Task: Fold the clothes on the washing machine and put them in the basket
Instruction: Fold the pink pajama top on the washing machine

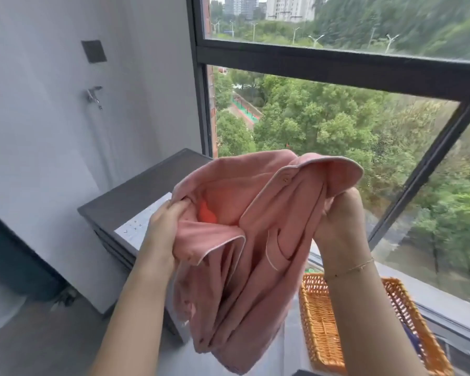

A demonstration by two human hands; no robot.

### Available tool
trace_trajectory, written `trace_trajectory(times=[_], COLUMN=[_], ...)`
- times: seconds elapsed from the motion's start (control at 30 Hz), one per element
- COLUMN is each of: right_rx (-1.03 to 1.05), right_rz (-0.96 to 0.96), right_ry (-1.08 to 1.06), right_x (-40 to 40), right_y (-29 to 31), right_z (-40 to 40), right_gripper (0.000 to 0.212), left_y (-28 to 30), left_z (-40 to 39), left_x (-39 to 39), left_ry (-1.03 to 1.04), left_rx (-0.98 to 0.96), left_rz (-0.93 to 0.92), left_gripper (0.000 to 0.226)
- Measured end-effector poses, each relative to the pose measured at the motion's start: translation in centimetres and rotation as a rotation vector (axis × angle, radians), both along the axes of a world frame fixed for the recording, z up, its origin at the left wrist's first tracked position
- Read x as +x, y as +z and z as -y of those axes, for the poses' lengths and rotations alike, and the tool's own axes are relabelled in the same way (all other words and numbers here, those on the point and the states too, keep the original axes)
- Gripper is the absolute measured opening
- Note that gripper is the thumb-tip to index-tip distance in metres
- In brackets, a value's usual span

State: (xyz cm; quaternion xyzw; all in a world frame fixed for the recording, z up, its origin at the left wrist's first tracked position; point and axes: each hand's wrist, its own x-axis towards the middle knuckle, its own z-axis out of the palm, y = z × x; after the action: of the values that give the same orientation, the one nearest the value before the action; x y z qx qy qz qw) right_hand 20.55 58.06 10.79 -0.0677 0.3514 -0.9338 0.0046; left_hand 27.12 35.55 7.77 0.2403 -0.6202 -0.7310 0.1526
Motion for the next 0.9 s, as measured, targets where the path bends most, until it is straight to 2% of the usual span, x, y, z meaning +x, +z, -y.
trace_trajectory(times=[0.03,0.13,0.17,0.27,0.37,0.4,0.5,0.57,0.63,0.73,0.8,0.9], right_rx=[-0.033,-0.075,-0.089,-0.126,-0.159,-0.182,-0.182,-0.125,0.053,0.291,0.396,0.556], right_rz=[0.044,0.110,0.118,0.165,0.233,0.257,0.313,0.323,0.314,0.194,0.113,0.189], right_ry=[0.042,0.201,0.259,0.382,0.464,0.504,0.597,0.612,0.624,0.649,0.715,0.742], right_x=[-1.2,-4.4,-5.3,-9.1,-13.3,-14.7,-19.9,-24.4,-30.0,-37.0,-40.7,-45.7], right_y=[-0.5,-1.5,-1.5,-2.2,-3.2,-3.4,-3.7,-4.1,-4.4,-5.8,-6.5,-10.2], right_z=[1.7,6.2,7.4,11.6,15.9,17.3,21.9,24.6,27.4,30.7,32.8,36.8], right_gripper=[0.009,0.044,0.045,0.031,0.044,0.043,0.017,0.020,0.023,0.042,0.042,0.035], left_y=[0.2,1.2,1.3,1.3,0.5,0.2,-0.9,-1.7,-2.2,-3.3,-4.7,-7.1], left_z=[1.6,5.1,6.2,9.6,13.0,14.0,17.7,20.1,22.7,25.8,27.8,29.7], left_x=[-0.1,-1.0,-1.5,-3.4,-6.4,-7.4,-12.0,-15.5,-19.9,-25.7,-29.1,-32.9], left_ry=[0.067,0.199,0.242,0.360,0.463,0.490,0.579,0.667,0.725,0.762,0.798,0.684], left_rx=[0.036,0.108,0.123,0.141,0.112,0.122,0.107,0.103,0.112,0.151,0.198,0.260], left_rz=[-0.023,-0.069,-0.076,-0.104,-0.111,-0.111,-0.115,-0.128,-0.106,-0.063,-0.090,-0.040], left_gripper=[0.013,0.014,0.015,0.026,0.024,0.023,0.021,0.017,0.016,0.011,0.015,0.013])
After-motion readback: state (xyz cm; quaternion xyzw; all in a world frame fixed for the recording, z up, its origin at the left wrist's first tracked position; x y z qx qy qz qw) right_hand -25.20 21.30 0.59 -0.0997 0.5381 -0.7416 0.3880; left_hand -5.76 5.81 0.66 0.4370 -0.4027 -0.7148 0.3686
